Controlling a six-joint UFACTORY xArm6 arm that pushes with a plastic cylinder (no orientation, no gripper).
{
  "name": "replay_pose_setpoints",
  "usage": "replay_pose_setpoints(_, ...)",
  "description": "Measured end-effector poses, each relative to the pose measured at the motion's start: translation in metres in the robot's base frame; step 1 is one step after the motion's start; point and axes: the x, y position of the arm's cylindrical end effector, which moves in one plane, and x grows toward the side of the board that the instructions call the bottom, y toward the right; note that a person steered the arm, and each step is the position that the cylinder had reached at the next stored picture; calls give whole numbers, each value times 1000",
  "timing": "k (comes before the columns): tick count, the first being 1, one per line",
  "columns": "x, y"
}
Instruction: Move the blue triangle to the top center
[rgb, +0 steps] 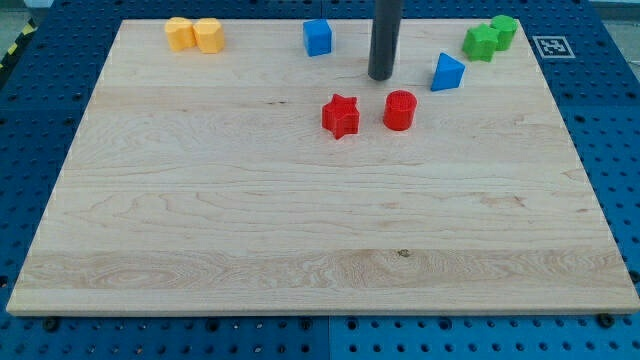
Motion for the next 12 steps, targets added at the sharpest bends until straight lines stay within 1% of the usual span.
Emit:
replay_pose_setpoints(1,16,47)
replay_pose_setpoints(2,30,108)
replay_pose_setpoints(3,42,151)
replay_pose_setpoints(4,42,168)
replay_pose_setpoints(5,31,160)
replay_pose_setpoints(7,-1,110)
replay_pose_setpoints(10,-48,56)
replay_pose_setpoints(12,-56,45)
